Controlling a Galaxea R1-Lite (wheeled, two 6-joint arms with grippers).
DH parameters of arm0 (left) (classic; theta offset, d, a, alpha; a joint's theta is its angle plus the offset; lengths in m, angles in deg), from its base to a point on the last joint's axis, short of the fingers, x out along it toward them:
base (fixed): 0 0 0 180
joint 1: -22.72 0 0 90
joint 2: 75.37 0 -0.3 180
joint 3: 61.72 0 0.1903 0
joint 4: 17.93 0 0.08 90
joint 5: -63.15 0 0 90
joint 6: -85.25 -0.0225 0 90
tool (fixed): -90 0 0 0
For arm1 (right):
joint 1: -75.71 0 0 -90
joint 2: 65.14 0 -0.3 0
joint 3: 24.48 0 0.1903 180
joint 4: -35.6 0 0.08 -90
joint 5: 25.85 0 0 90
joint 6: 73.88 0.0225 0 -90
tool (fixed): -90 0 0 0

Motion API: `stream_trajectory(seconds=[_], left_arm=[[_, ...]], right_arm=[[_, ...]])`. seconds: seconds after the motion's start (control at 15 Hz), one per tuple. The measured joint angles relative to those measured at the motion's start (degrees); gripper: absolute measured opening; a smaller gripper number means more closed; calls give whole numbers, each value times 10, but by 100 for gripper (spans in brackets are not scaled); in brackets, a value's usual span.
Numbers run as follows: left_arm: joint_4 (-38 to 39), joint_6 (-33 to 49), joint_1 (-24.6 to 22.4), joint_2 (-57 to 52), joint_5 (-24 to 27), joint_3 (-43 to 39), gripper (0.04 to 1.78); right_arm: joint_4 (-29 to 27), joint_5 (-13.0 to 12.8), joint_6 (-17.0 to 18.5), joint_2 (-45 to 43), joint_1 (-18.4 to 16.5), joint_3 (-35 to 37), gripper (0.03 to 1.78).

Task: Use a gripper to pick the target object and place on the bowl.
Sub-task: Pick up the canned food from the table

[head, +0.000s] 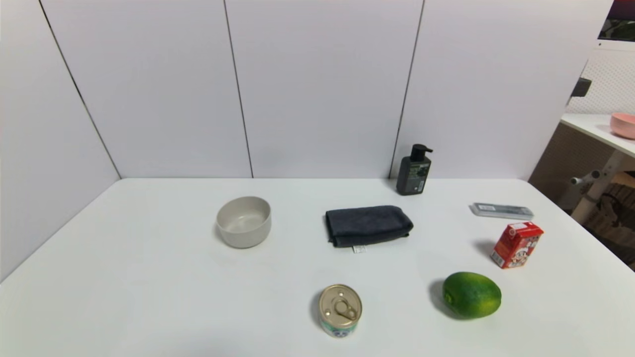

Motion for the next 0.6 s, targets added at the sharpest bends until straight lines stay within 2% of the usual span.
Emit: stream_trajectory(seconds=[0.6], left_arm=[[0,0,0,0,0,0,171]], right_arm=[[0,-1,0,0,0,0,175]])
